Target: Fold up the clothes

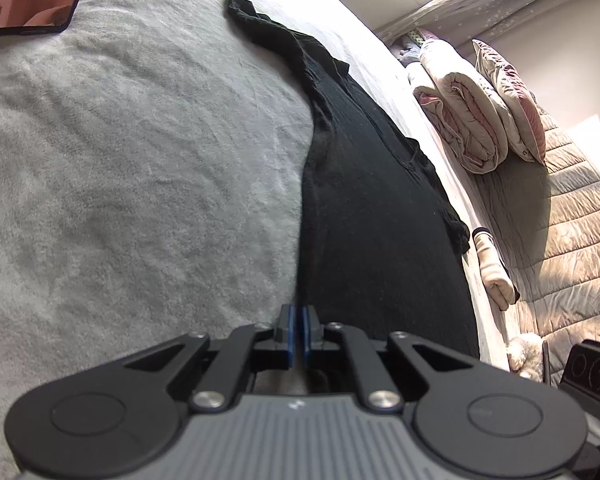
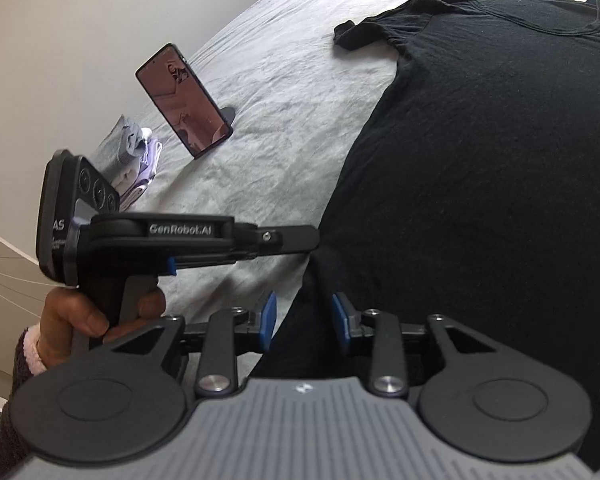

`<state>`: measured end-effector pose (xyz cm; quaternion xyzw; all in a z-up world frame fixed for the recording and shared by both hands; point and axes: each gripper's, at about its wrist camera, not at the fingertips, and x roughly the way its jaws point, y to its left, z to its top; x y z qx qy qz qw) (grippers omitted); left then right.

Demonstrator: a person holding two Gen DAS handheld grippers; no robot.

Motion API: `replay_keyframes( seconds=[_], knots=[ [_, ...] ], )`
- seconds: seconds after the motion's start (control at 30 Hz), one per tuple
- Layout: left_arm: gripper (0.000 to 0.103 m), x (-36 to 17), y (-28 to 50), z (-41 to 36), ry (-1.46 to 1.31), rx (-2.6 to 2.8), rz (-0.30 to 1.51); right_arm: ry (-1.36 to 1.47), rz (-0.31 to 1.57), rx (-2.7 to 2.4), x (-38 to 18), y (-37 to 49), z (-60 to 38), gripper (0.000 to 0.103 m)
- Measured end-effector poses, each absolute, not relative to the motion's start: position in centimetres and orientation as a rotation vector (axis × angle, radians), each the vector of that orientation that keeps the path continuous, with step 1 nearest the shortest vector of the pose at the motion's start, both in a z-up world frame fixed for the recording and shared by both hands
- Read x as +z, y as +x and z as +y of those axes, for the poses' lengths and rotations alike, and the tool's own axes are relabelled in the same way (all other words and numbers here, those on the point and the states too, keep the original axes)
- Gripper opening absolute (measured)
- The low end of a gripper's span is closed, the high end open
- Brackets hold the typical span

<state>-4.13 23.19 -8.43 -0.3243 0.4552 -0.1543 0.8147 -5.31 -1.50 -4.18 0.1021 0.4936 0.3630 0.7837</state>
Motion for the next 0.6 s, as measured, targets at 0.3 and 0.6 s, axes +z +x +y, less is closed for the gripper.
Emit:
replay_keyframes(
  seconds=[0.3,0.6],
  knots=[
    [0.01,-8.7,-3.7,23.0,-0.72,-0.322,0.959,0.035,1.007,0.779,-5.1,-10.4,1.4,0.035],
    [0.011,-9.4,-3.2,22.8,-0.804,-0.312,0.922,0.025,0.945,0.779,-4.8,-12.0,1.4,0.005]
  ],
)
